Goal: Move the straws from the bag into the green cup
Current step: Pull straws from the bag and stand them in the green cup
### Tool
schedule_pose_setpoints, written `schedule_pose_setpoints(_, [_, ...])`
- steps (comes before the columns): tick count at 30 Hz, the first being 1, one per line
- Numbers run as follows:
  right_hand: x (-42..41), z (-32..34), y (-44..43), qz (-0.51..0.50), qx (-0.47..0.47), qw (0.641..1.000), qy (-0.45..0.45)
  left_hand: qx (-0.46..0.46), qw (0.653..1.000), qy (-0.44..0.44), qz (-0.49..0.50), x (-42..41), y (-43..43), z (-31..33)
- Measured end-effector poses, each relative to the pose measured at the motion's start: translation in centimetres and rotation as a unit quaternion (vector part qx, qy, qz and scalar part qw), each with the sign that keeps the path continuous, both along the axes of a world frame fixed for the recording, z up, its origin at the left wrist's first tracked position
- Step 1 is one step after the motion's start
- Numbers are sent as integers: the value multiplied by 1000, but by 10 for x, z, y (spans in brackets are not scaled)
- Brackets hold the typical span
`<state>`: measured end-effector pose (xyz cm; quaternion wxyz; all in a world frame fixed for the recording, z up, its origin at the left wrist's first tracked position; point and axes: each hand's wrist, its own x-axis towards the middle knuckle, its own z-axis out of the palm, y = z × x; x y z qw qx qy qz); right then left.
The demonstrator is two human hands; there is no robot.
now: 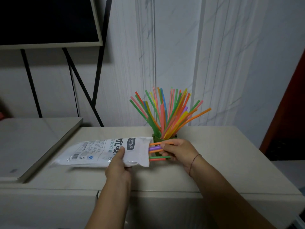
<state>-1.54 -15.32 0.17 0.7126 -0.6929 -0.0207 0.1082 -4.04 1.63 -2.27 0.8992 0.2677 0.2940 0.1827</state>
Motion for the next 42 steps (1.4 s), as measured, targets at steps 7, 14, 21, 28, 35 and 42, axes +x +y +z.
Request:
schedule_pose_setpoints(7, [6,13,-28,-23,24,999,-6,-30,999,5,9,5,8,-2])
schedule_pose_setpoints(14, [8,8,-17,-12,206,978,41,-18,1000,0,-24,6,1,-2])
schedule_pose_setpoints(21, [6,5,-3,-10,198,980,29,-35,996,3,-87,3,-8,0])
schedule_pose_setpoints(28, [12,16,-26,-80,246,965,32,-35,998,1,-53,8,2,-3])
schedule_pose_setpoints(35, [2,8,-10,-26,240,970,36,-22,998,13,-66,4,-11,-3])
schedule_pose_setpoints(42, [2,7,-2,-43,193,980,1,-35,995,18,-88,5,-17,2])
